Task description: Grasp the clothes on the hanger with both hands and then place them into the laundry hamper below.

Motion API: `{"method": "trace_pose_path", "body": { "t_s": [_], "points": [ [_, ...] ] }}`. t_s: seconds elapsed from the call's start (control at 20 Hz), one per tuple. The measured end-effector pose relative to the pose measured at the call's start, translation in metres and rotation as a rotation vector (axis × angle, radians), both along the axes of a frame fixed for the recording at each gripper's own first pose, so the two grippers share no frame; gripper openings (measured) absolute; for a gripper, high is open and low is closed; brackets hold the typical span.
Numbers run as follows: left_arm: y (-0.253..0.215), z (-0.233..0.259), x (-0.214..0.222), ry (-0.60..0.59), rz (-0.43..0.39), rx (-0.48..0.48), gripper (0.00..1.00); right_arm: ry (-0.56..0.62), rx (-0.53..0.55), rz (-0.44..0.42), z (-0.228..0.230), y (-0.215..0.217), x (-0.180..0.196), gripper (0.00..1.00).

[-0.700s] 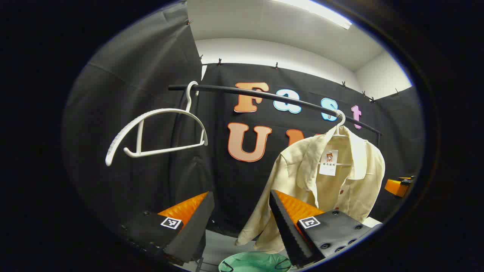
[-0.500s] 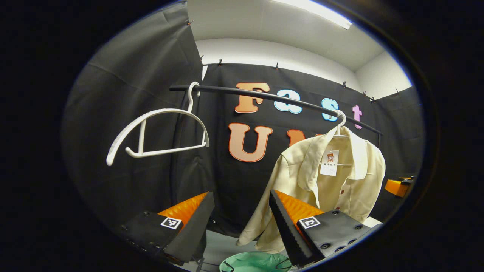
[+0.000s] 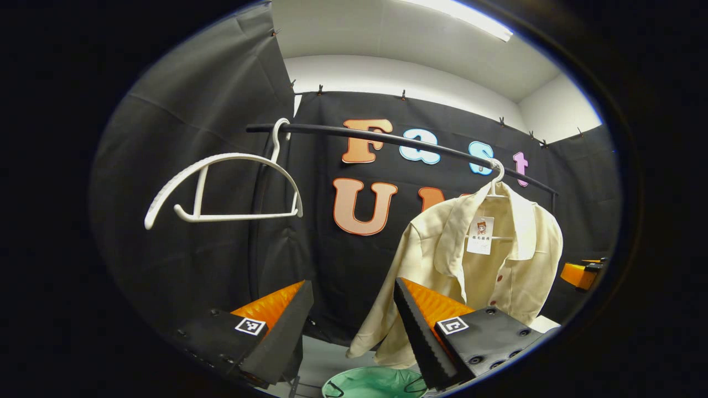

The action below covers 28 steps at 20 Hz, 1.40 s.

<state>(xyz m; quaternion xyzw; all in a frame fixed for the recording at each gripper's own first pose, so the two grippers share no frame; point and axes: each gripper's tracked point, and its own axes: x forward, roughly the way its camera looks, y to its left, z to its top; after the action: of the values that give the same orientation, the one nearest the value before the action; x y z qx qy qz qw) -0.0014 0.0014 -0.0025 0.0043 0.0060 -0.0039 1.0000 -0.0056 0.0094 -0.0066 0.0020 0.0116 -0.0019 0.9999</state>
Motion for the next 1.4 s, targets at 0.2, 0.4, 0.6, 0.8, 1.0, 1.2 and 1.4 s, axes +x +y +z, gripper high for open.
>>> {"method": "trace_pose_path", "body": {
  "t_s": [0.2,0.4,0.6,0.8,1.0,1.2,1.4],
  "points": [
    [0.0,-0.005,-0.002,0.013,-0.005,-0.001,0.96,0.017,0.005,-0.006,-0.006,0.009,0.002,0.94],
    [0.0,-0.008,-0.001,0.019,-0.012,-0.001,0.96,0.019,-0.012,0.005,-0.009,0.025,0.008,0.94],
    [0.003,-0.009,0.0,0.022,-0.005,0.004,0.96,0.018,-0.02,0.018,-0.011,0.042,0.017,0.94],
    [0.008,-0.013,0.002,0.028,0.012,0.004,0.96,0.02,-0.003,0.027,-0.012,0.059,0.032,0.94],
    [0.015,-0.015,0.004,0.033,0.017,0.011,0.96,0.028,-0.005,0.035,-0.018,0.079,0.047,0.94],
    [0.022,-0.02,0.01,0.041,0.023,0.013,0.96,0.028,-0.014,0.036,-0.019,0.096,0.068,0.94],
    [0.027,-0.024,0.016,0.046,0.028,0.021,0.96,0.031,-0.027,-0.001,-0.026,0.105,0.093,0.94]
  ]
}}
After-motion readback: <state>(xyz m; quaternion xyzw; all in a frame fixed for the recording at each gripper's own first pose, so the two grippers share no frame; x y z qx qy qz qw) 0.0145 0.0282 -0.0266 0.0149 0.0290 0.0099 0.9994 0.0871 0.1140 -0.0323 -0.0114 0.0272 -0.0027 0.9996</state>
